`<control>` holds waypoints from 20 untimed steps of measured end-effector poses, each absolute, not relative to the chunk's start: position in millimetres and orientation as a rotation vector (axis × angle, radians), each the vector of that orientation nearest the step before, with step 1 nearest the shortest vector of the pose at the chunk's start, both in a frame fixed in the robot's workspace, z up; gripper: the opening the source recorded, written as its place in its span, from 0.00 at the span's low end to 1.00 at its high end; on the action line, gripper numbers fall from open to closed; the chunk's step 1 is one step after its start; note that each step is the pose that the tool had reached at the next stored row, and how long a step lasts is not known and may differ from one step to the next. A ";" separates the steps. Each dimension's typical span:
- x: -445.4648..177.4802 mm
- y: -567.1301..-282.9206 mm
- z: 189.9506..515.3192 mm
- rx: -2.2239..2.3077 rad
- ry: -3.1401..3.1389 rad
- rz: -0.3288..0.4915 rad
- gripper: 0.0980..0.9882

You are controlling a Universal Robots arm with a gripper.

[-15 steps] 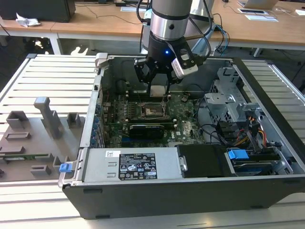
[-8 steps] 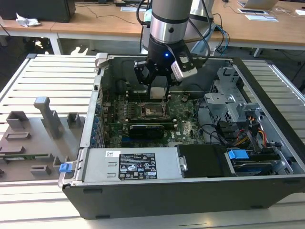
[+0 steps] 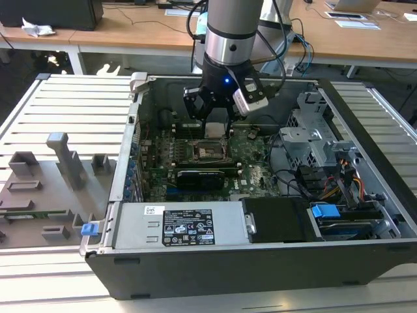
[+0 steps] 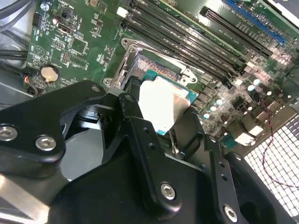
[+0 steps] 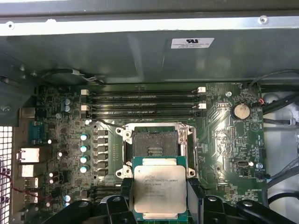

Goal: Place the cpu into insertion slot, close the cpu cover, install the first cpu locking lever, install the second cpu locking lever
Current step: 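Place the cpu into insertion slot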

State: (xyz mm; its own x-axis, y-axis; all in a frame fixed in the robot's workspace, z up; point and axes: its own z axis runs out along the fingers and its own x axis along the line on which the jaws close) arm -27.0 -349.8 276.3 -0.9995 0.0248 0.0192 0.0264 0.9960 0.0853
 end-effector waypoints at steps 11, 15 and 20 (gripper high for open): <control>-34.2 -338.1 265.9 -0.039 -3.121 -0.124 0.50; -34.0 -332.9 261.8 -0.038 -3.121 -0.124 0.50; -22.1 -329.8 257.3 -0.035 -3.121 -0.123 0.50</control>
